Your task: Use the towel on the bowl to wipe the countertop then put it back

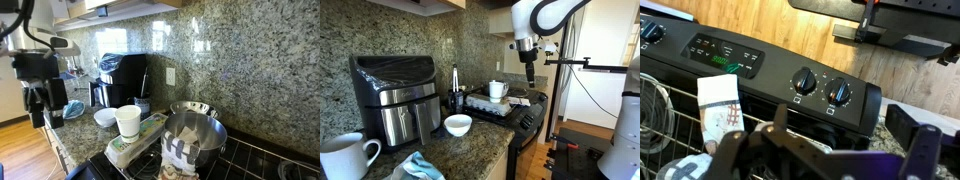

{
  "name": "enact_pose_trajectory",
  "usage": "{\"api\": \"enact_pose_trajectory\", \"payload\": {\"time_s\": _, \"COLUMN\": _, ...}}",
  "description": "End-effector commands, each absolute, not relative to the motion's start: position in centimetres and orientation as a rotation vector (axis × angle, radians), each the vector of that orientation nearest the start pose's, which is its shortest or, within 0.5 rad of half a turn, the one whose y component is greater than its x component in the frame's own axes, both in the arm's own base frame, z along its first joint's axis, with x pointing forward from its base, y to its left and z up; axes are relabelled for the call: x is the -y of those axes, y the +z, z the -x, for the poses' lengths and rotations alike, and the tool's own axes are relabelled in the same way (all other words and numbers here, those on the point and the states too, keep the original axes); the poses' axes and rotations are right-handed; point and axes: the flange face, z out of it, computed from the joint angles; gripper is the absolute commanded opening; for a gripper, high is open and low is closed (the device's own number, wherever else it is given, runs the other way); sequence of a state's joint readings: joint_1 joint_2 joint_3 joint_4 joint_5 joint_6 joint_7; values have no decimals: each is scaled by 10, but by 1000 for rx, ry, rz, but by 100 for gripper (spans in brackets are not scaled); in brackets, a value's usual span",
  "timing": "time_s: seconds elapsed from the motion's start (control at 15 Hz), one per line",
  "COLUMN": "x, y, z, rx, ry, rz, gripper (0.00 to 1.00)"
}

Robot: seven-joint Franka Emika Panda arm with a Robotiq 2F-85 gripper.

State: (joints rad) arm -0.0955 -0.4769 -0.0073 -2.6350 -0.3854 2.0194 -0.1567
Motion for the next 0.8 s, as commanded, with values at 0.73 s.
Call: {"api": "enact_pose_trajectory", "payload": {"time_s": 0.73, "x": 72, "y": 386, "z": -366, "rx": 403, "ry": 320, "rz": 3416, "gripper": 100}}
